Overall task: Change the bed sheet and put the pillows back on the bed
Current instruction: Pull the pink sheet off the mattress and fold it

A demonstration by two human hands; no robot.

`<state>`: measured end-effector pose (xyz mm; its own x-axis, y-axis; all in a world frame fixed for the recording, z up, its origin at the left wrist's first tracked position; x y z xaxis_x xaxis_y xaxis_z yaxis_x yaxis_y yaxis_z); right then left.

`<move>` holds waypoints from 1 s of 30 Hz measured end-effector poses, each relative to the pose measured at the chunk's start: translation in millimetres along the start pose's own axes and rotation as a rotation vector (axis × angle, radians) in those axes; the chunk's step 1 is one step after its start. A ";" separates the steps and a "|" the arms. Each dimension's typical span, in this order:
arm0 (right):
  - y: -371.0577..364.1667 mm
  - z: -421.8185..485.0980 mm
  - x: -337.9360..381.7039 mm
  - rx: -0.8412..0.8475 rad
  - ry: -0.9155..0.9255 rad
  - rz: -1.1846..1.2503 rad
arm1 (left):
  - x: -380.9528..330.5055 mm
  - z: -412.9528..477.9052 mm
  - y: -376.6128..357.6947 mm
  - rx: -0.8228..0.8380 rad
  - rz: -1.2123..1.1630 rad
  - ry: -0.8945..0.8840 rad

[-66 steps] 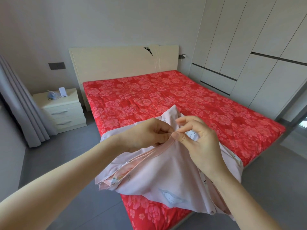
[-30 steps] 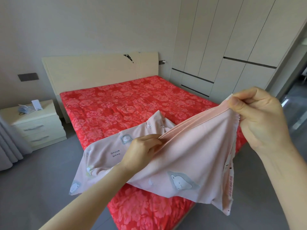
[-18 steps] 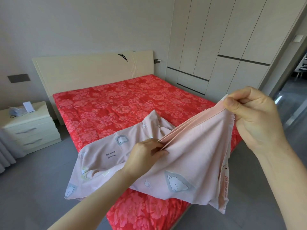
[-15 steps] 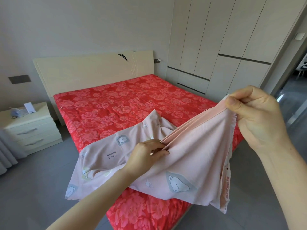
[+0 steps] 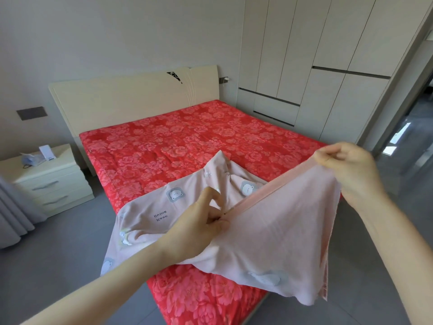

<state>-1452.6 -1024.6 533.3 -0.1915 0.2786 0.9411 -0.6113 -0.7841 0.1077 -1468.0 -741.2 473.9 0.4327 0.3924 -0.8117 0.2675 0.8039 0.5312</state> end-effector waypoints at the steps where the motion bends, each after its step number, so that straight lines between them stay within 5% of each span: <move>1: -1.7 -1.7 -10.9 -0.005 0.056 -0.290 | 0.9 0.4 -7.7 0.026 0.013 -0.004; 3: -17.7 -21.9 -12.0 -0.022 0.345 -0.815 | 3.8 0.1 -25.9 0.090 0.039 -0.008; 5: -54.1 -64.7 -1.5 0.198 0.610 -0.829 | 6.6 1.9 -39.2 0.138 0.046 0.009; 8: -102.4 -136.8 -13.8 0.914 0.189 -0.497 | 11.1 3.6 -45.2 0.171 0.013 0.038; 9: -109.8 -151.3 -22.4 1.019 0.103 -0.460 | 15.0 3.8 -43.9 0.173 -0.012 0.057; 18: -129.8 -154.9 -10.5 0.750 0.423 -0.546 | 44.4 -13.7 -18.0 0.132 -0.307 0.165; 22: -130.3 -139.0 -0.1 0.611 0.551 -0.536 | 76.9 -31.7 15.2 -0.168 -0.509 0.248; 25: -122.8 -121.3 13.2 0.501 0.575 -0.536 | 125.6 -58.1 50.4 -0.485 -0.025 0.299; 27: -122.4 -114.2 20.9 0.478 0.521 -0.512 | 145.4 -71.7 51.1 -0.497 0.241 0.339; 30: -128.0 -110.3 33.7 0.472 0.435 -0.423 | 164.9 -68.3 34.4 -0.425 0.313 0.310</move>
<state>-1465.5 -853.7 515.9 -0.3588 0.7242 0.5890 -0.3263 -0.6884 0.6477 -1446.2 -618.3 341.7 0.1475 0.6990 -0.6997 -0.2263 0.7126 0.6641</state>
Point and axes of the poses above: each hand's wrist, its own z-axis towards the middle knuckle, its own y-axis out of the back of the hand, x = y × z, the point moved 7 cm from there along z, towards the middle knuckle, and after that the axes turned 8 degrees about -x, right-handed, at the moved point
